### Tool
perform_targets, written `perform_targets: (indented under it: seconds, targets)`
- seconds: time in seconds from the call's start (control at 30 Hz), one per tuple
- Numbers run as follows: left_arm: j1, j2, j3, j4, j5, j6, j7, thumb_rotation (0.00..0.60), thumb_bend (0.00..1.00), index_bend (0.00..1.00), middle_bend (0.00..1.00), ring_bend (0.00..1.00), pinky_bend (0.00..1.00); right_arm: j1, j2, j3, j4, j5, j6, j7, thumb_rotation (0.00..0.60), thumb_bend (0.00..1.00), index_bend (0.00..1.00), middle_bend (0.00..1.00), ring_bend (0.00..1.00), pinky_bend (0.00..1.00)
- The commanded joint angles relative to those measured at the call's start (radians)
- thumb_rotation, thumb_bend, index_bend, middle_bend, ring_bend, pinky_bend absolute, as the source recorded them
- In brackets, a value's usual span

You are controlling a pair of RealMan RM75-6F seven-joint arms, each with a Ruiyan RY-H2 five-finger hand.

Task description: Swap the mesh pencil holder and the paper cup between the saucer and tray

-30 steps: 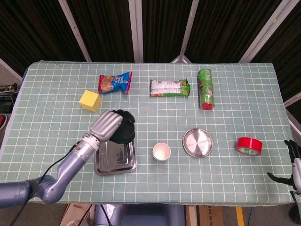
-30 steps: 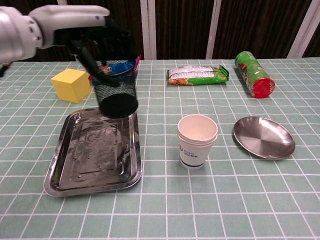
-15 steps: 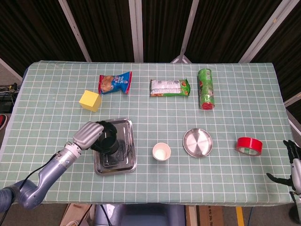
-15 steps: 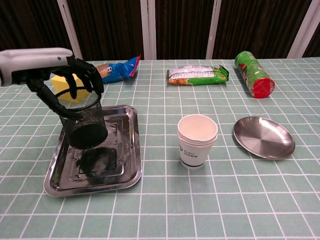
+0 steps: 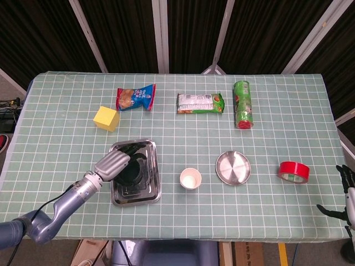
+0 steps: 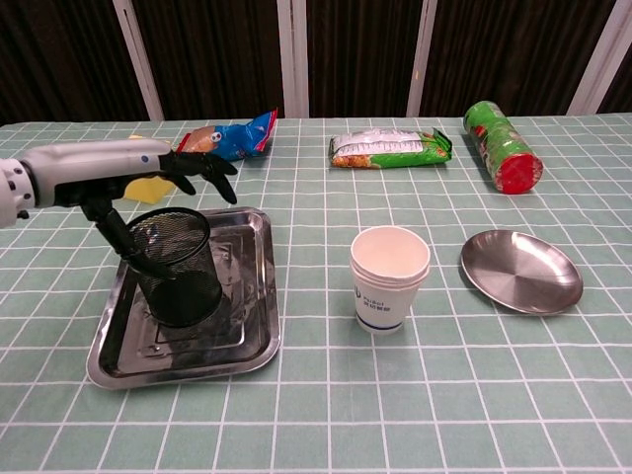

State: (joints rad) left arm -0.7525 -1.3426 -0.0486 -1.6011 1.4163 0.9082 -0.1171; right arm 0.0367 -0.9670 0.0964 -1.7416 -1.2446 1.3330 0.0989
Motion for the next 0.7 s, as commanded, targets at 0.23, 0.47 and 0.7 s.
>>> perform_targets:
  seconds: [0.23,0.47,0.7]
  targets:
    - [0.137,0.14,0.027,-0.137,0.122,0.256,-0.023,0.6,0.02,0.21,0.0,0.0,0.12,0.01,-0.019,-0.012,0.017,-0.068,0.016,-0.015,0.6,0.0,0.0,0.0,0.0,0.0]
    - [0.414,0.153,0.129,-0.064,0.14,0.587,0.12,0.6,0.06,0.21,0.0,0.0,0.1,0.137,-0.025,-0.03,-0.015,-0.237,-0.112,-0.068,0.6,0.0,0.0,0.0,0.0,0.0]
    - [0.52,0.141,0.154,-0.009,0.162,0.7,0.078,0.6,0.06,0.21,0.0,0.0,0.1,0.312,-0.034,0.012,-0.159,-0.302,-0.292,-0.169,0.6,0.0,0.0,0.0,0.0,0.0]
